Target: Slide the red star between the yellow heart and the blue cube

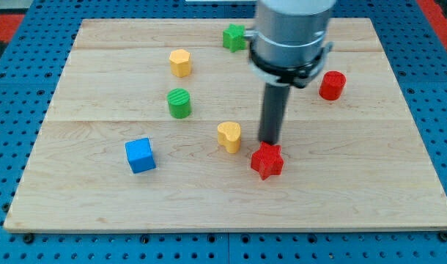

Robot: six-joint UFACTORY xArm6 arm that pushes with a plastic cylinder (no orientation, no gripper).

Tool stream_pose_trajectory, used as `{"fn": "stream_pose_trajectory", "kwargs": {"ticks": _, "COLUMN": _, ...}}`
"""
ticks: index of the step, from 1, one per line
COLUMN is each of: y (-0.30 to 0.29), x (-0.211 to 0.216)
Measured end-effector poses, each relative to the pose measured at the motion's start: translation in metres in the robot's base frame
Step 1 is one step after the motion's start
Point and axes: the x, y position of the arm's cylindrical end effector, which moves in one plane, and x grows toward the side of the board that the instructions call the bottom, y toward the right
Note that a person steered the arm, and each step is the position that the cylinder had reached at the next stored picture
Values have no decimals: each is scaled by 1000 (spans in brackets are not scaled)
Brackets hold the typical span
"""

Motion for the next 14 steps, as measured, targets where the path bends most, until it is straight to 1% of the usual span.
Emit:
{"fn": "stream_pose_trajectory", "kwargs": {"ticks": 1, "y": -37, "x": -5}}
{"fn": "stream_pose_trajectory", "kwargs": {"ticks": 2, "y": -34, "x": -15}}
{"fn": "stream_pose_trajectory", "kwargs": {"ticks": 3, "y": 29, "x": -15}}
{"fn": "stream_pose_trajectory", "kwargs": {"ticks": 4, "y": 70, "x": 17}}
{"fn": "stream_pose_trajectory", "kwargs": {"ticks": 5, "y": 57, "x": 55}}
{"fn": "stream_pose_trajectory", "kwargs": {"ticks": 6, "y": 1, "x": 55}}
{"fn": "stream_pose_trajectory", "kwargs": {"ticks": 7, "y": -33, "x": 57}}
{"fn": "stream_pose_trajectory", "kwargs": {"ticks": 8, "y": -52, "x": 56}}
{"fn": "stream_pose_trajectory", "kwargs": {"ticks": 10, "y": -57, "x": 19}}
{"fn": "stream_pose_trajectory", "kwargs": {"ticks": 11, "y": -69, "x": 20}}
{"fn": "stream_pose_trajectory", "kwargs": {"ticks": 12, "y": -85, "x": 34}}
{"fn": "stream_pose_trajectory", "kwargs": {"ticks": 13, "y": -88, "x": 35}}
{"fn": "stream_pose_trajectory", "kwargs": {"ticks": 14, "y": -84, "x": 52}}
